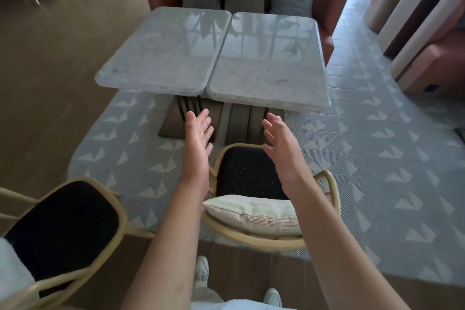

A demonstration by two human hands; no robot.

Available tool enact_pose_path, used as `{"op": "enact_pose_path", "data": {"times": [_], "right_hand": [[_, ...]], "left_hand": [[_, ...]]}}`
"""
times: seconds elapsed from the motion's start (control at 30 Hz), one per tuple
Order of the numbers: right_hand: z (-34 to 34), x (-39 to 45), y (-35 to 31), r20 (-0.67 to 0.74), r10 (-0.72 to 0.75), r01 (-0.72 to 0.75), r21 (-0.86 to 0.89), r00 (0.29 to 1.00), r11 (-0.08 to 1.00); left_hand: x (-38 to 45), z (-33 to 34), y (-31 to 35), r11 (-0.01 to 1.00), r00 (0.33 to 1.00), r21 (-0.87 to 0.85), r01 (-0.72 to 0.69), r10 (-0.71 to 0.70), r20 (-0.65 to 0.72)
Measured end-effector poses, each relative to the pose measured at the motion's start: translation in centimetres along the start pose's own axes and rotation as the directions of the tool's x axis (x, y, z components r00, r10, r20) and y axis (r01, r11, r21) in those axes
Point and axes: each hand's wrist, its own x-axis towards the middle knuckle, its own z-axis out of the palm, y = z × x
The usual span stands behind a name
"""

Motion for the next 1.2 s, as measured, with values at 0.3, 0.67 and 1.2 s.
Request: {"op": "enact_pose_path", "data": {"times": [0.3,0.67,1.2], "right_hand": [[11.3,4.5,-0.1,-0.097,0.038,-0.035,0.037,0.995,0.999],[17.7,7.5,-0.1,-0.161,0.049,-0.047,0.016,0.986,0.999],[17.8,6.6,0.4,-0.130,0.069,-0.064,0.045,0.989,0.997]], "left_hand": [[9.7,-8.0,3.2,0.998,0.994,0.008,0.057,-0.057,0.097],[14.7,-12.6,4.5,0.996,0.982,0.003,0.092,-0.091,0.163],[12.9,-11.8,4.0,0.994,0.979,0.036,0.105,-0.109,0.174]]}}
